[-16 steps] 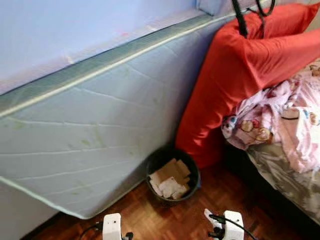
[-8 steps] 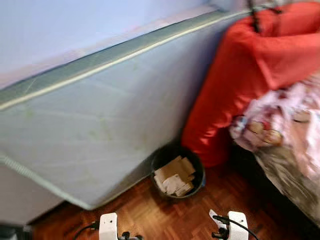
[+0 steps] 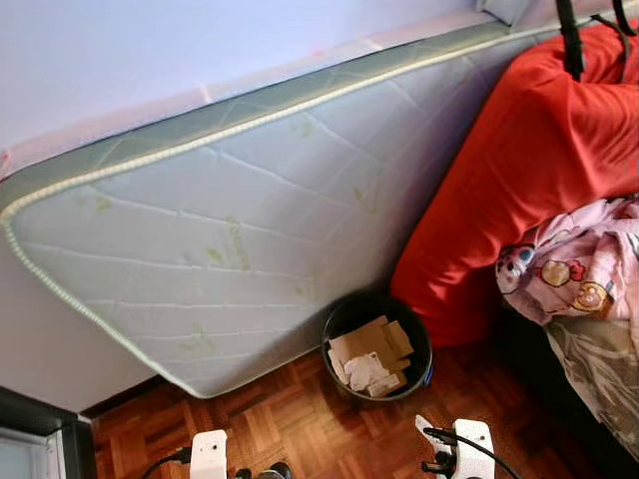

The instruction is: Clean up the room

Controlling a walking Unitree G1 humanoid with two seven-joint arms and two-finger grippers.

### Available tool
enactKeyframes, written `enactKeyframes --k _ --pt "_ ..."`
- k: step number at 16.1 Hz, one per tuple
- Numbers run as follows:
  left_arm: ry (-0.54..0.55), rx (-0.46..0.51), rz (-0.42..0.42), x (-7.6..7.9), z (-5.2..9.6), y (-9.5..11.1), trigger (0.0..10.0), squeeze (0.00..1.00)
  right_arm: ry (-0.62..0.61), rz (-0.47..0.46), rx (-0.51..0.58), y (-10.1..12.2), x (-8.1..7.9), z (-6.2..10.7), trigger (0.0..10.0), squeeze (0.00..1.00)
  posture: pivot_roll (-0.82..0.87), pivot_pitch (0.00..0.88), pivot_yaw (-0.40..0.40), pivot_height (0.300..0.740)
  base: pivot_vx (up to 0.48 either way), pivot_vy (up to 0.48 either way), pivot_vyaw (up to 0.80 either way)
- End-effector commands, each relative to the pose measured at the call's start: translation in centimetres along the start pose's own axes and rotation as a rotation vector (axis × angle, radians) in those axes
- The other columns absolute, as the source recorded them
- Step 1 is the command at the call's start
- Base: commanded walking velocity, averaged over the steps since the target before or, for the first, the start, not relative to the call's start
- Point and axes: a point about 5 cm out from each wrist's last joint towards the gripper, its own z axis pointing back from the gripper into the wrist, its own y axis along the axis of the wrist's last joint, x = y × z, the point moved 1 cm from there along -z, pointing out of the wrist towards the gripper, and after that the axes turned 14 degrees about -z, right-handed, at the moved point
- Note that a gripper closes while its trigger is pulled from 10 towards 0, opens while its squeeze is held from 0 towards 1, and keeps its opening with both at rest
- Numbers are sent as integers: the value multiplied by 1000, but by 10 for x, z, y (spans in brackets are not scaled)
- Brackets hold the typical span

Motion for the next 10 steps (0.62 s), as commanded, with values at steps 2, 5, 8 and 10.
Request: enactKeyframes --k 2,5,8,10 --pt "-26 -58 10 7 3 -16 10000 0 -7 12 -28 -8 3 2 10000 0 11 171 -10 740 126 0 0" --pt "-28 -58 14 7 3 -16 10000 0 -6 28 -18 -6 3 1 10000 0 12 170 -10 740 250 0 800" --pt "-27 -57 17 7 3 -16 10000 0 -6 13 -21 -7 2 1 10000 0 11 169 -10 740 261 0 0" --pt "-25 -57 17 7 3 -16 10000 0 -6 6 -20 -7 2 1 10000 0 11 169 -11 740 266 0 0"
